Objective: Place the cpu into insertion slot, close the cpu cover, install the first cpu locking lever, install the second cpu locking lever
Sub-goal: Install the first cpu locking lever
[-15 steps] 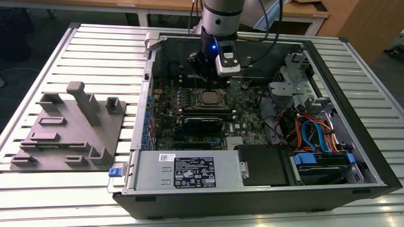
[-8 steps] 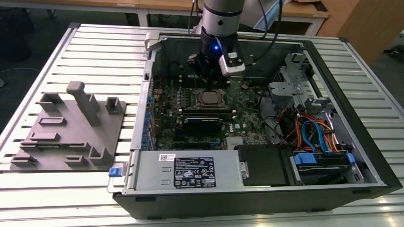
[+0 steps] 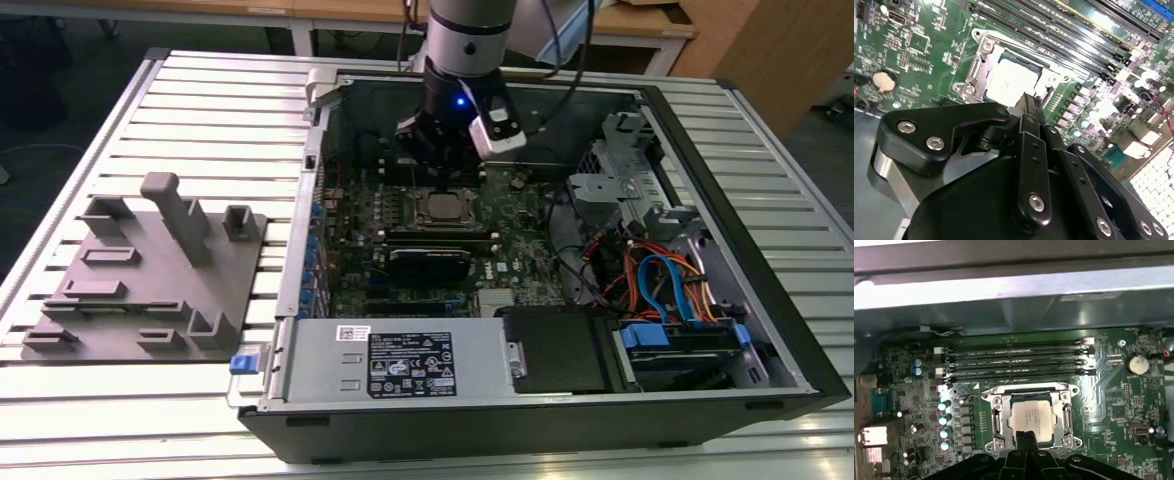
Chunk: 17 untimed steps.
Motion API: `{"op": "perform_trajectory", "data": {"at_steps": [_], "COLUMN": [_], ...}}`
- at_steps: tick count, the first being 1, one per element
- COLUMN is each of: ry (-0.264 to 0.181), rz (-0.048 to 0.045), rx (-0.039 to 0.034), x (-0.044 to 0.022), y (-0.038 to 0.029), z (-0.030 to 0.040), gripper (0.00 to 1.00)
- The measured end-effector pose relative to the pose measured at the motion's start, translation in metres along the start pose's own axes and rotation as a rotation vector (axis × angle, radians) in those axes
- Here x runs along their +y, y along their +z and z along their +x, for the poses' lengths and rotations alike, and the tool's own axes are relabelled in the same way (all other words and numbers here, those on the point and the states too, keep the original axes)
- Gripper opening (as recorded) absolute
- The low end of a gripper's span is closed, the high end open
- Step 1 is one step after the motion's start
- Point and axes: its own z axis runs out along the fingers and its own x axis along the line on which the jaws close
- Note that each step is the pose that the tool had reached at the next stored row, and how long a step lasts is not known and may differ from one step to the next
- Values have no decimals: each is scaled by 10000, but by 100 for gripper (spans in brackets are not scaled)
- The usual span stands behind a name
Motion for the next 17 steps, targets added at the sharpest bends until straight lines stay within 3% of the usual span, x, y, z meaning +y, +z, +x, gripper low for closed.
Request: {"op": "perform_trajectory", "data": {"at_steps": [11, 17], "ry": [-54, -64], "rz": [-1, -8], "rx": [-62, -137], "x": [-22, -28], "y": [0, -89], "z": [306, 384], "gripper": [10, 10]}}
